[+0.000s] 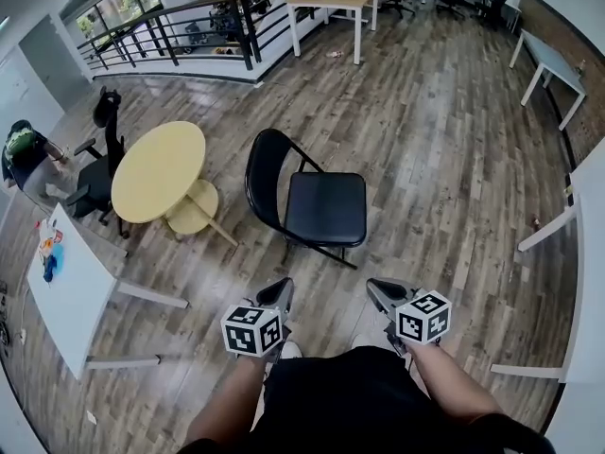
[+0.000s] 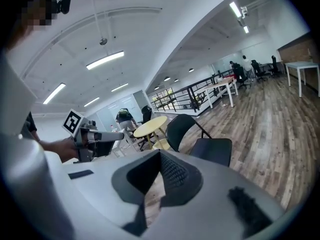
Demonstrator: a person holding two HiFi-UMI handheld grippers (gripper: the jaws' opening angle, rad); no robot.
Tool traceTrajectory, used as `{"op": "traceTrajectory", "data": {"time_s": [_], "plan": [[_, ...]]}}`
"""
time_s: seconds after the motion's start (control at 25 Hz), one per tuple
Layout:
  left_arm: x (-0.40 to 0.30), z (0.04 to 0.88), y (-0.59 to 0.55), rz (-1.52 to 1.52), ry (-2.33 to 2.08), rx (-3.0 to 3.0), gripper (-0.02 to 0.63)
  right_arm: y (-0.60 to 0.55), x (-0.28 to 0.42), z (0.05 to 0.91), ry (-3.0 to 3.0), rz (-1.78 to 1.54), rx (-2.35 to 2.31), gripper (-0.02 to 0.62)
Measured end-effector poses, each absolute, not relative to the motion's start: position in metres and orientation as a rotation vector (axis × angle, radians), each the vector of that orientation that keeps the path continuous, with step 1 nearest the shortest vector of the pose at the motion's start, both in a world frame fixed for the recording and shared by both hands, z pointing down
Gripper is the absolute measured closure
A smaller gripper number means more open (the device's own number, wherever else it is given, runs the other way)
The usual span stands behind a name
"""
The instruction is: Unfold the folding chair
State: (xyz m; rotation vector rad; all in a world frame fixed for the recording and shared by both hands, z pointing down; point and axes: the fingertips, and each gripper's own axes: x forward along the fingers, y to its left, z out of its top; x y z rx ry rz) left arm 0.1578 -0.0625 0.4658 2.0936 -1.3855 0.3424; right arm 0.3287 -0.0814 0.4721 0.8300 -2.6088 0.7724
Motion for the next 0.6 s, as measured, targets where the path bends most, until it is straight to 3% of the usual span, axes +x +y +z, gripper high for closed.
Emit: {"op": "traceTrajectory", "data": {"time_s": [0.6], "plan": [[0.091, 0.471, -0.078, 0.350, -1.343, 2.124, 0.598, -0.085, 0.262, 0.481, -2.556, 0.733, 0.890, 0.591]]}}
